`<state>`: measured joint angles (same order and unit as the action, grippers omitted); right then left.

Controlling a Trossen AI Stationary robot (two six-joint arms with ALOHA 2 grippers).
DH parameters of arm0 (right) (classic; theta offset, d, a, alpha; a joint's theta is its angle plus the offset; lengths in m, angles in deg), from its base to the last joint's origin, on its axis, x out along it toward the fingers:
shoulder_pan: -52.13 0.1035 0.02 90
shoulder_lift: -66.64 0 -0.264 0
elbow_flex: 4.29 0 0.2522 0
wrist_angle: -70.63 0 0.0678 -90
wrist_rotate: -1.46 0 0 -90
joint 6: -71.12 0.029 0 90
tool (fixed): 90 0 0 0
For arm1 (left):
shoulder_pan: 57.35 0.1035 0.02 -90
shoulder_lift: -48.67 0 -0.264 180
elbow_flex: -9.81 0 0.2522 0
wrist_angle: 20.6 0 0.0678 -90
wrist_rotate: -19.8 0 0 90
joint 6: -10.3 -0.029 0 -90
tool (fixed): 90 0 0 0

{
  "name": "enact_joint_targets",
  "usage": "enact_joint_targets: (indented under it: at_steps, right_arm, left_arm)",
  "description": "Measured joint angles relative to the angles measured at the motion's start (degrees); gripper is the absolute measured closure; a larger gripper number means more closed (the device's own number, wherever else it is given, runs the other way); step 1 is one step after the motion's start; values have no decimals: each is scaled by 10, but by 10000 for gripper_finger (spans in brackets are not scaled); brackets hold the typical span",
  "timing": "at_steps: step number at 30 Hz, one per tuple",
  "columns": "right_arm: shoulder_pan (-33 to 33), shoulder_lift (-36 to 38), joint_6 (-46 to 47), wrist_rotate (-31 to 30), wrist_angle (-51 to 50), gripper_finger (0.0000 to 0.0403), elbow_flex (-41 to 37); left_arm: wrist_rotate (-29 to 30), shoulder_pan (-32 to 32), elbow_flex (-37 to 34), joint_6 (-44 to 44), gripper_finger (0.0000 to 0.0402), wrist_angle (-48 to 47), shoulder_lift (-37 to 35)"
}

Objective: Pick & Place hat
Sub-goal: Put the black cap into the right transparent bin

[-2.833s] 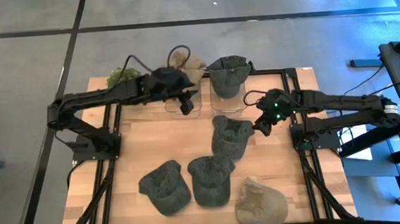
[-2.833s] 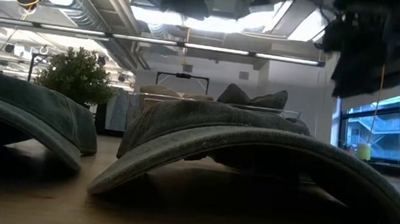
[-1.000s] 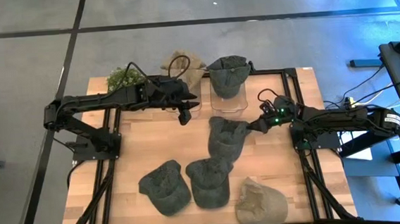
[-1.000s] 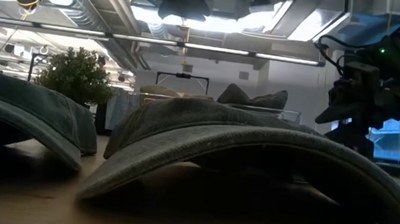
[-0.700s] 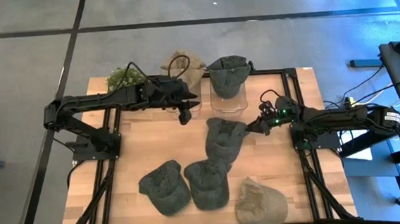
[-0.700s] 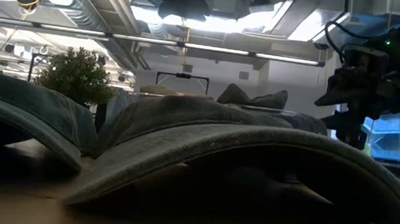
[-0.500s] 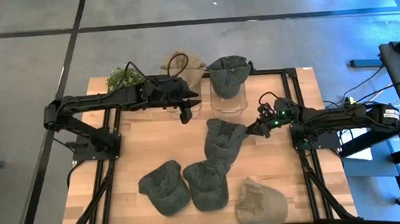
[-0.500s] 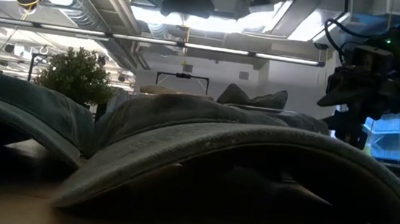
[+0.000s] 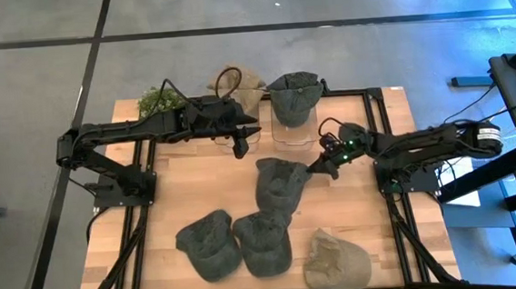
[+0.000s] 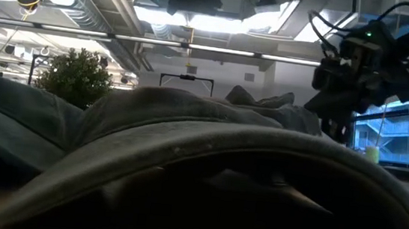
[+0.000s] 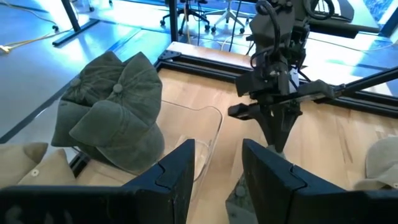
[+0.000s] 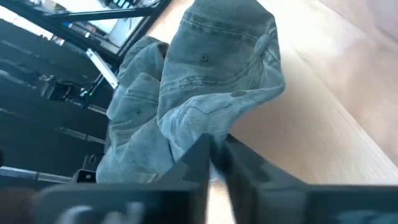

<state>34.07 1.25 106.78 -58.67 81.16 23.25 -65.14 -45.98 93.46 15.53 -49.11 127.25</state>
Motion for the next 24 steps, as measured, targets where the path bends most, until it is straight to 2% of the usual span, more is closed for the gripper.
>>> enact_joint_targets:
  at_steps: [2, 7, 12, 15, 20, 24]
  right_arm:
    - [0, -4, -7, 12, 0, 390, 12]
    - [0, -4, -1, 53, 0, 397, 64]
    - [0, -4, -34, 78, -35, 399, 153]
    - [0, -4, -85, 85, -119, 399, 225]
    - [-2, -3, -212, 84, -333, 401, 370]
    - [-13, -3, -317, 36, -503, 401, 487]
  left_arm:
    - [0, 0, 0, 0, 272, 0, 0]
    - [-1, 0, 0, 0, 272, -14, 0]
    - [-1, 0, 0, 0, 272, -56, 0]
    - [-9, 0, 0, 4, 272, -77, -1]
    - [-30, -11, 0, -9, 272, -83, -25]
    - [-4, -14, 0, -20, 272, -81, -53]
